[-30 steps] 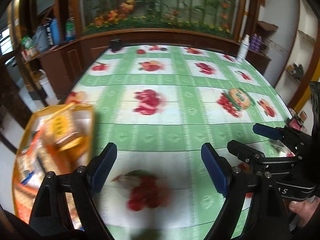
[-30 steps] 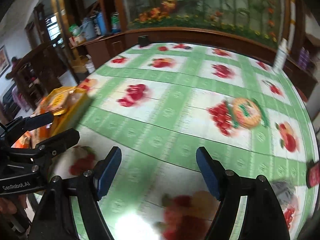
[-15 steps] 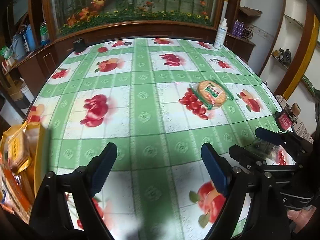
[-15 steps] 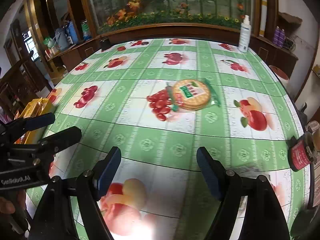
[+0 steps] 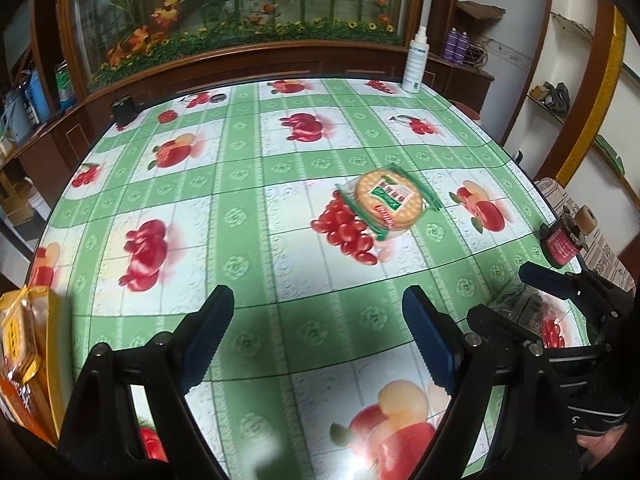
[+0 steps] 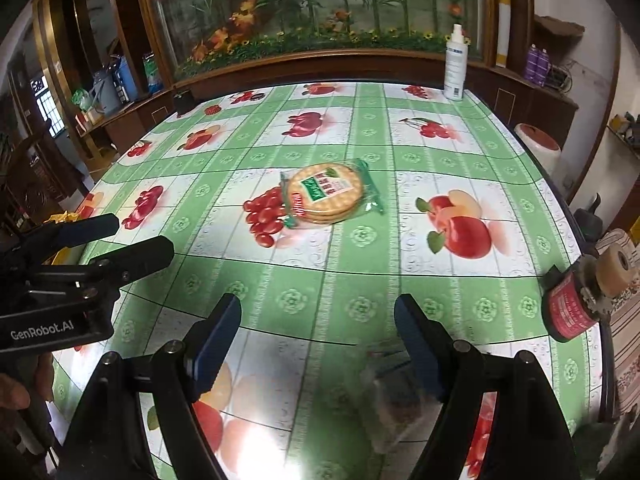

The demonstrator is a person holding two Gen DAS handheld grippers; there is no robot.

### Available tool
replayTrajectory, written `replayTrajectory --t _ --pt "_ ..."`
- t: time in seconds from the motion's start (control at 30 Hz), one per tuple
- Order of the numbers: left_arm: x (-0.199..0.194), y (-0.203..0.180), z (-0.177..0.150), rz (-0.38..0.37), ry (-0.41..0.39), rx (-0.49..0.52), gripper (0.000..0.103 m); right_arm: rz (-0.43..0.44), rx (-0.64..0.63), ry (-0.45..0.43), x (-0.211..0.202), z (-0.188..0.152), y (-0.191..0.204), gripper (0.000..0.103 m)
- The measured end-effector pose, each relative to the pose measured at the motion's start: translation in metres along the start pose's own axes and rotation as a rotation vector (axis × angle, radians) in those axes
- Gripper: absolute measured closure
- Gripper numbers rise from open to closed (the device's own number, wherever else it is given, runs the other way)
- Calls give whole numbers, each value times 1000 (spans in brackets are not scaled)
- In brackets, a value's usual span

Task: Organize snacks
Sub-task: 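Move both tools back over the table toward the remaining packs, then grasp the round biscuit pack with the left tool while the right tool grasps the clear bag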

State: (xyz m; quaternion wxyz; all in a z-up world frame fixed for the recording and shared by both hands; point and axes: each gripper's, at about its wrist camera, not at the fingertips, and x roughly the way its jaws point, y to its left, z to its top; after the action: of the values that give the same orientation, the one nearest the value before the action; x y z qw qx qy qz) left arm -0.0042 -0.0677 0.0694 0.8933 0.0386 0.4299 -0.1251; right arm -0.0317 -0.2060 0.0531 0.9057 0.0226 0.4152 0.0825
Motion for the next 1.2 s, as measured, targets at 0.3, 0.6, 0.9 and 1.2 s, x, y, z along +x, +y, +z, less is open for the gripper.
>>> replayTrajectory --t 0.3,0.6,0.9,1.2 --pt "20 -13 11 1 24 26 17 -18 21 -9 -5 2 -20 23" --pt "36 -24 28 -51 41 62 17 -23 45 -9 -8 3 -39 23" --pt "78 -37 60 -197 110 138 17 39 112 -1 -24 -5 -75 21" --pt "120 -55 87 -226 155 171 17 86 187 19 -27 -17 -92 19"
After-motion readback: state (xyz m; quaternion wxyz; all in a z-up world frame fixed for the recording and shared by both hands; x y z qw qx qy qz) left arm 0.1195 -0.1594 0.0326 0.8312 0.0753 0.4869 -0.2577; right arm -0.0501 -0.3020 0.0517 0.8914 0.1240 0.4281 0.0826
